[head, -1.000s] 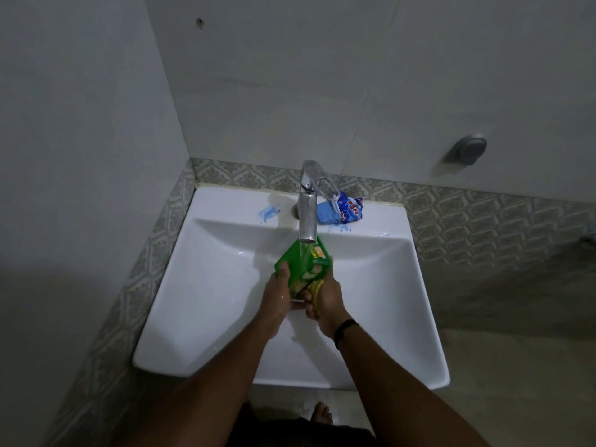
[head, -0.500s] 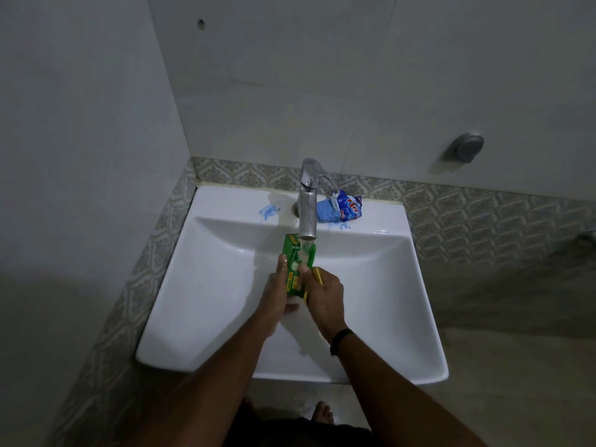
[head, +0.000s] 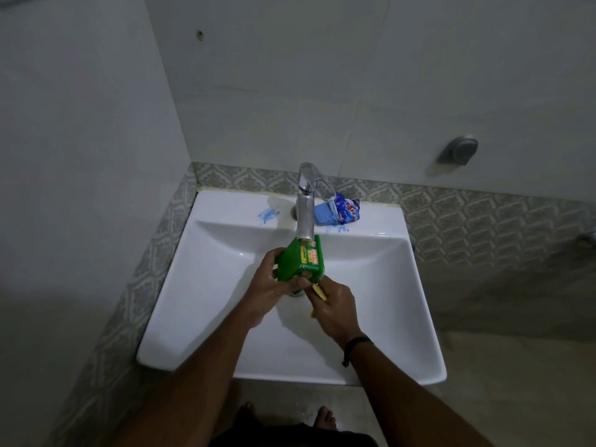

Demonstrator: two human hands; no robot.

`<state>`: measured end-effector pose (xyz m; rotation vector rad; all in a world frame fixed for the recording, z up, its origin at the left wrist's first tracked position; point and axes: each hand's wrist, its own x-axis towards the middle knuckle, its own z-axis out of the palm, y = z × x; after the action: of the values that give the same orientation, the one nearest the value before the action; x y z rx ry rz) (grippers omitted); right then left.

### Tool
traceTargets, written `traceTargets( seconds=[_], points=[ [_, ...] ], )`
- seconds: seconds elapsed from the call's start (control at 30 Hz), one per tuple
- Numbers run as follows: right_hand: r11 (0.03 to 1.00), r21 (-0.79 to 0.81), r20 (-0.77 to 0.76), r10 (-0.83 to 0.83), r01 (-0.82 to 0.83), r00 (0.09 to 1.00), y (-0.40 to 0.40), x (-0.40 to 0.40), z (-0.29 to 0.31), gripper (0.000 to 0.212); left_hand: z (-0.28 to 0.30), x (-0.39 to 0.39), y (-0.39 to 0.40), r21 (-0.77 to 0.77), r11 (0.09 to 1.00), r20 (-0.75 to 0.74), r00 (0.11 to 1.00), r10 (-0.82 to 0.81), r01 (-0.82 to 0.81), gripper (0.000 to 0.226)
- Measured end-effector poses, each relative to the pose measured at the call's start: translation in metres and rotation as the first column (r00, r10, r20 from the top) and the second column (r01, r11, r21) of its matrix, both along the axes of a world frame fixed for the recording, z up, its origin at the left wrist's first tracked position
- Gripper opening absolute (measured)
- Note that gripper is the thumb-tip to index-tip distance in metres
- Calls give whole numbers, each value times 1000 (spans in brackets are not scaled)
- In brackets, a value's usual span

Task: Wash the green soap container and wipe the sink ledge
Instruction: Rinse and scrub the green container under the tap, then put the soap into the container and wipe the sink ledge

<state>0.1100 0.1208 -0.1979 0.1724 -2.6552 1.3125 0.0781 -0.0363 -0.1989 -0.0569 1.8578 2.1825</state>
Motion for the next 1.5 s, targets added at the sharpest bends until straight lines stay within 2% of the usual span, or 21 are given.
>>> traceTargets(
  seconds=[0.13,0.2,0.23,0.3,0.37,0.43,0.5,0.6,0.67,0.77,0.83,0.9,0.97,1.0,1.07,1.17,1.23,1.3,1.37,1.43,1.5],
  points=[
    [978,-175,-9,-116,113,993,1,-1,8,39,6,9,0,-17,999,191,980,52,-49,98],
    [929,-305,40,-208,210,977,1,-6,14,30,15,14,4,-69,997,281,959,49,-31,70],
    [903,-357,58,-234,239,970,0,-9,20,26,18,15,7,-44,998,334,941,50,-37,56],
    [868,-421,57,-263,262,963,-1,-18,37,22,22,15,10,158,984,471,882,-5,-78,51],
    [839,-476,26,-284,262,958,-4,-32,60,18,24,13,14,381,913,588,800,-119,-145,66],
    [811,-518,13,-308,270,951,-7,-49,85,21,27,13,17,504,838,652,728,-211,-209,74],
    [843,-455,1,-323,287,947,-8,-69,107,29,33,13,22,568,778,677,689,-258,-267,73],
    [959,-161,-22,-239,233,971,-6,-94,133,34,40,14,31,615,707,698,658,-282,-349,67],
    [982,-7,-5,-187,187,982,-6,-103,143,48,42,14,35,627,673,707,649,-280,-393,65],
    [982,77,4,-172,171,985,-6,-107,146,54,39,10,38,595,708,721,643,-259,-381,68],
    [984,24,37,-175,174,984,-6,-106,147,52,38,7,41,534,765,731,652,-203,-360,71],
    [979,-77,77,-183,189,980,-7,-105,147,49,35,4,44,409,851,706,705,-67,-329,65],
    [969,-141,91,-189,201,978,-9,-102,148,46,29,4,46,161,958,588,803,99,-236,65],
    [969,-142,89,-191,202,978,-9,-101,148,44,23,6,45,9,981,492,855,164,-193,70],
    [972,-113,81,-196,204,977,-9,-98,150,42,18,10,40,-201,960,299,921,251,-196,75],
    [974,-52,63,-217,220,974,-10,-97,152,38,14,15,34,-337,917,16,973,230,-211,76],
    [967,-15,38,-252,253,967,-13,-96,152,37,6,13,28,-485,843,-195,968,157,-235,81],
    [958,5,22,-286,286,958,-23,-94,148,37,0,14,24,-628,724,-373,927,43,-286,82],
    [952,11,-15,-307,307,952,-35,-90,144,44,-4,14,22,-758,540,-497,860,-117,-364,82],
    [957,-5,-18,-290,289,957,-40,-86,141,55,0,15,23,-846,301,-514,822,-244,-440,81],
    [959,-91,34,-265,267,964,-36,-81,138,62,8,14,21,-880,165,-475,831,-288,-445,77]
  ],
)
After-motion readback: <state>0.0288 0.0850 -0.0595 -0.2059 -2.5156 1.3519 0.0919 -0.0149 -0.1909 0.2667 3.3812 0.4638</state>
